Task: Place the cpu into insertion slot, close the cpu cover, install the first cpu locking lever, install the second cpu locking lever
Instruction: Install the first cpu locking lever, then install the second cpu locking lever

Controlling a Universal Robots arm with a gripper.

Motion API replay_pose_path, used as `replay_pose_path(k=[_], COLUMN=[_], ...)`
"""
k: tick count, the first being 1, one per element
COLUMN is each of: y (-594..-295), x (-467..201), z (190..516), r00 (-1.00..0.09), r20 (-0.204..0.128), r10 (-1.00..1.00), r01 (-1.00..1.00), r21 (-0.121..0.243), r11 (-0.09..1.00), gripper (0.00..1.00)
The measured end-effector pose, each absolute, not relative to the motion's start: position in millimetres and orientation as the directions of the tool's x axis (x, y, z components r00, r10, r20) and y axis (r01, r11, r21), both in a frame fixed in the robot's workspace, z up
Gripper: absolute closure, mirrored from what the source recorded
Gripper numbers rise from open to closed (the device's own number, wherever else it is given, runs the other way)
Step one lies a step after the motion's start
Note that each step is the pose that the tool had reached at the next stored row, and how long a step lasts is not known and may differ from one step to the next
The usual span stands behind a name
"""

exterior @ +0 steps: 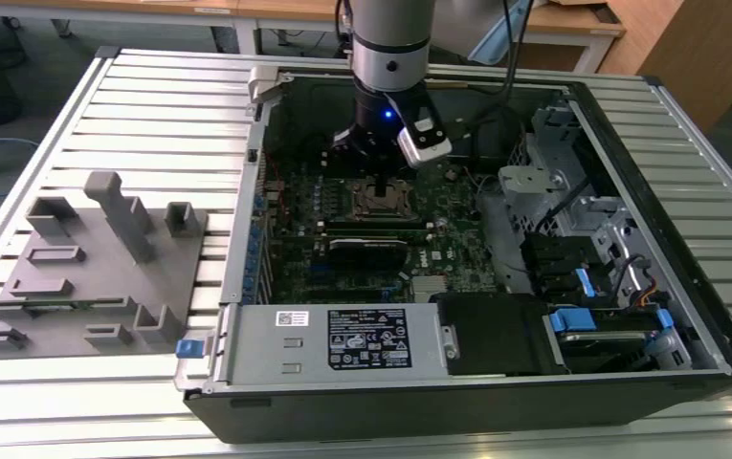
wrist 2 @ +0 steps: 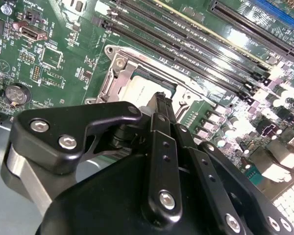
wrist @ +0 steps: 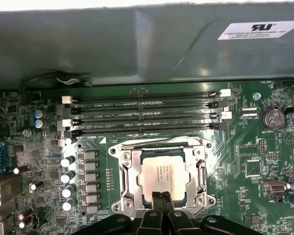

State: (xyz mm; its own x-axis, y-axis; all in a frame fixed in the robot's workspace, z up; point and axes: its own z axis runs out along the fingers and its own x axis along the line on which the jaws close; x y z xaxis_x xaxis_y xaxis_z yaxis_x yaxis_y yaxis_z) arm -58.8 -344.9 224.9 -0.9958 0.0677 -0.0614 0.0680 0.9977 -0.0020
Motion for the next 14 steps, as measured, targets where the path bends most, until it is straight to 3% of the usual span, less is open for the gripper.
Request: replay_pose_path(k=[14], y=[-340.3], x=[-52.3], z=[224.1], r00=[-0.996], r20=[-0.062], r10=[0.068], r01=[0.068], r21=[-0.004], r11=[0.998], gripper=[0.89])
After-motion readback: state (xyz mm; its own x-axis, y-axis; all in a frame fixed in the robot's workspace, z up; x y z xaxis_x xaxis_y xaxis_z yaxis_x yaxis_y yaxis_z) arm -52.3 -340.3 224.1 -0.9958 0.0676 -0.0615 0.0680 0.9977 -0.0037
